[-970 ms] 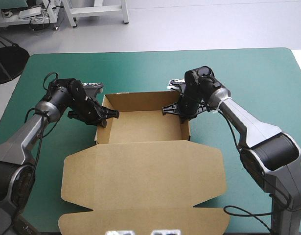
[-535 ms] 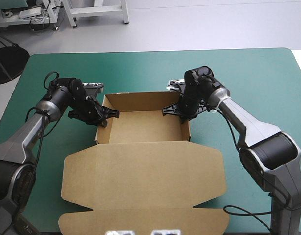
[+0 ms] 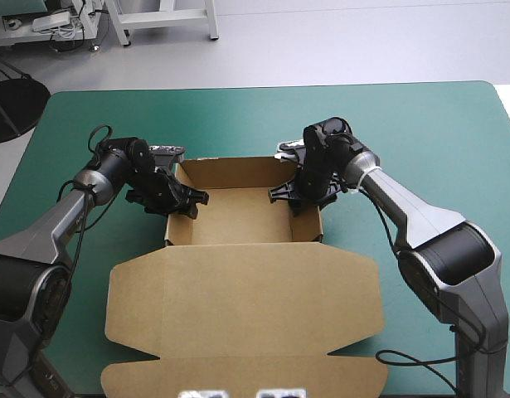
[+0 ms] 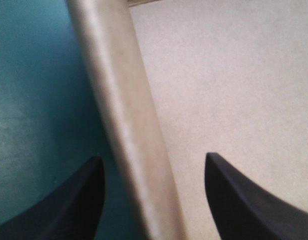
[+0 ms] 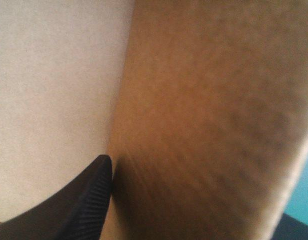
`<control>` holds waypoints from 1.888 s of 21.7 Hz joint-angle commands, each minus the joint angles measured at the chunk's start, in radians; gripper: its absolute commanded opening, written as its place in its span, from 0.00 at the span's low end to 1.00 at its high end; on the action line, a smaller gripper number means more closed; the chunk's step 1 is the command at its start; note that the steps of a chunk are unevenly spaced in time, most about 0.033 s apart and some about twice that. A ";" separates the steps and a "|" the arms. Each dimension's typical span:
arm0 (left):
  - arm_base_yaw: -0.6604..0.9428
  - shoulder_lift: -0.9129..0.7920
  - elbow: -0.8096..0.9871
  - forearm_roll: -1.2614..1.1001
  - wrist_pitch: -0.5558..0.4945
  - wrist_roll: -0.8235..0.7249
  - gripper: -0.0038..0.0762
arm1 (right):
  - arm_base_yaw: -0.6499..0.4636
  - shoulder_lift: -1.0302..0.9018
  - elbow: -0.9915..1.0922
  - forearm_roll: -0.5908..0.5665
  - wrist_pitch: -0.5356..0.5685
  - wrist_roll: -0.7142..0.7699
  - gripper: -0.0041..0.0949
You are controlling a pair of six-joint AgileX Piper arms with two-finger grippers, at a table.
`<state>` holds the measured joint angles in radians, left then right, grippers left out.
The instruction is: Fold the box
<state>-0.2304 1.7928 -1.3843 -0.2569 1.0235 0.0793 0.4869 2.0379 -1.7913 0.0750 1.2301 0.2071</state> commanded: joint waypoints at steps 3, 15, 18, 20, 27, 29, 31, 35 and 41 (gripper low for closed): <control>-0.009 -0.044 -0.029 -0.035 -0.032 -0.001 0.70 | -0.001 -0.042 -0.024 -0.020 0.019 -0.007 0.57; -0.009 -0.058 -0.136 -0.033 0.026 -0.001 0.70 | -0.001 -0.071 -0.068 -0.056 0.019 -0.012 0.57; -0.009 -0.059 -0.160 -0.033 0.038 -0.003 0.70 | -0.001 -0.077 -0.082 -0.058 0.019 -0.019 0.57; -0.009 -0.059 -0.184 -0.033 0.056 -0.003 0.70 | -0.001 -0.080 -0.102 -0.058 0.019 -0.019 0.57; -0.009 -0.059 -0.381 -0.024 0.182 -0.003 0.70 | -0.001 -0.089 -0.266 -0.095 0.019 -0.019 0.57; -0.009 -0.059 -0.438 0.007 0.212 -0.003 0.70 | -0.001 -0.100 -0.290 -0.138 0.019 -0.019 0.57; -0.009 -0.059 -0.489 0.044 0.249 -0.003 0.70 | -0.001 -0.115 -0.301 -0.158 0.019 -0.019 0.57; -0.009 -0.068 -0.531 0.057 0.265 -0.006 0.70 | -0.001 -0.121 -0.303 -0.148 0.019 -0.019 0.57; -0.009 -0.203 -0.531 0.062 0.265 -0.007 0.39 | -0.001 -0.172 -0.303 -0.237 0.019 -0.021 0.56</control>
<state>-0.2355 1.6931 -1.8795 -0.1814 1.2524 0.0758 0.4879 1.9451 -2.0622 -0.1046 1.2444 0.1959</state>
